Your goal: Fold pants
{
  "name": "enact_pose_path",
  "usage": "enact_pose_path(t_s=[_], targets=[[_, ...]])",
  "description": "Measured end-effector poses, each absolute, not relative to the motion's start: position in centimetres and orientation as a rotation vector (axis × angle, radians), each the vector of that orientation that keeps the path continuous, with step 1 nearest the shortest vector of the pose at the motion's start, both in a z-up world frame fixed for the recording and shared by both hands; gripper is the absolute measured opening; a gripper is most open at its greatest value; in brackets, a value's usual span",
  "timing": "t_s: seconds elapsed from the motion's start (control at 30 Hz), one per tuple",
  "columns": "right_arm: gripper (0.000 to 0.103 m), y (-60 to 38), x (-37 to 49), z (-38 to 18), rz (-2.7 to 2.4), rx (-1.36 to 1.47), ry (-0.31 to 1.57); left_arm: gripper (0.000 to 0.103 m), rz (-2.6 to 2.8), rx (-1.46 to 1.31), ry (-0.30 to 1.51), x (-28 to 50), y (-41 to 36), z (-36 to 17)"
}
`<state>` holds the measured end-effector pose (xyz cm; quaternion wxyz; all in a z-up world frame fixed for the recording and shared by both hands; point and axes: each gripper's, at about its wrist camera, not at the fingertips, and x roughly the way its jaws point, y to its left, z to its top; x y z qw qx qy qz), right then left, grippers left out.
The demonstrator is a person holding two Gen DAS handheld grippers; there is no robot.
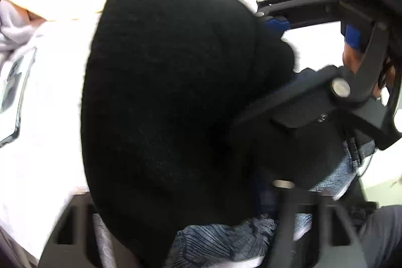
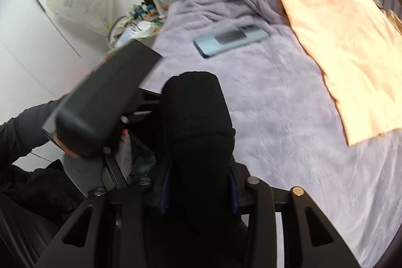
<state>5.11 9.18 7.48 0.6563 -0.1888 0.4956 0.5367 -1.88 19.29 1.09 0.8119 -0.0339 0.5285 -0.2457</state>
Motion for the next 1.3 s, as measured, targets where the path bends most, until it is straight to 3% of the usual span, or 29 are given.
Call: enact_pose_path(t_s=[0.07, 0.23, 0.43, 0.57, 0.8, 1.1, 1.3], targets=[[0.075, 8.0, 5.2, 8.2, 1.185, -0.426, 1.11, 0.051, -0.5, -0.055, 1.133, -2.0, 19.0, 1.5], [0.081, 2.0, 2.9, 9.0, 1.137, -0.523, 1.141, 0.04, -0.425, 0.016, 1.118, -3.0, 18.0, 2.8], [0.081, -3.4, -3.2, 3.5, 1.059, -0.777, 1.278, 0.034, -0.379, 0.077, 1.116, -4.5, 16.9, 5.1], [0.103, -4.3, -4.2, 0.5, 1.011, -0.78, 1.252, 0.031, -0.339, 0.116, 1.11, -5.6, 15.8, 6.5], [0.103, -4.5, -3.6, 0.5, 0.997, -0.723, 1.262, 0.028, -0.302, 0.168, 1.089, -4.2, 13.5, 9.5], [0.103, -12.7, -7.3, 10.2, 0.836, -0.516, 1.012, 0.027, -0.347, 0.257, 0.965, -7.5, 7.6, 15.7], [0.103, -19.2, -11.6, 9.0, 0.703, -0.436, 1.041, 0.025, -0.434, 0.363, 0.876, -9.5, -0.4, 19.1]])
